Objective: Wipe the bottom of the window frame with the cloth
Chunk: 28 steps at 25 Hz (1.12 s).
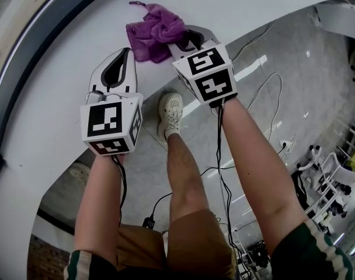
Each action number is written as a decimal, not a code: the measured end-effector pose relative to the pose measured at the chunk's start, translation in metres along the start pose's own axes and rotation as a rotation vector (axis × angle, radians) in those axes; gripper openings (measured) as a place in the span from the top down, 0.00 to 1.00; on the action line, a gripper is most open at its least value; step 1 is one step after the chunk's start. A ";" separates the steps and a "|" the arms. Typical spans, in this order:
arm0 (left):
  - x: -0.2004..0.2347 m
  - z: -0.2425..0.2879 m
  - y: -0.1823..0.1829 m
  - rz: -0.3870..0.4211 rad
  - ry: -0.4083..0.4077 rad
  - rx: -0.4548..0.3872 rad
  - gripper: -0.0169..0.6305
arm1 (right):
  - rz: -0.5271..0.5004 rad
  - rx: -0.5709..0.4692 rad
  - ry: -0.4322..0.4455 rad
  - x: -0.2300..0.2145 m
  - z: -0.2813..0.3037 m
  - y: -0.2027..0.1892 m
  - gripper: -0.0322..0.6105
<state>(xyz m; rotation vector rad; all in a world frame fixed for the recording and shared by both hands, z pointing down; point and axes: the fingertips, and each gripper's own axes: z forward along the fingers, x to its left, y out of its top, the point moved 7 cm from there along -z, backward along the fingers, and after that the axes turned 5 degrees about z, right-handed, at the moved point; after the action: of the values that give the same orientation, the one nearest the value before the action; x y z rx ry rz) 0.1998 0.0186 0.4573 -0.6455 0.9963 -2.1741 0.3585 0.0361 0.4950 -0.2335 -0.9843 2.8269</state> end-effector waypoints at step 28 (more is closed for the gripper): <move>0.008 -0.013 -0.002 -0.039 0.032 -0.003 0.96 | -0.012 0.019 0.021 0.018 0.011 0.001 0.77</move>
<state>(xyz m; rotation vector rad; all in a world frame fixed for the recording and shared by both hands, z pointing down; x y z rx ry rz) 0.1853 0.0203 0.4523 -0.6387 1.0111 -2.2236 0.3390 0.0320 0.5017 -0.2540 -0.9513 2.8158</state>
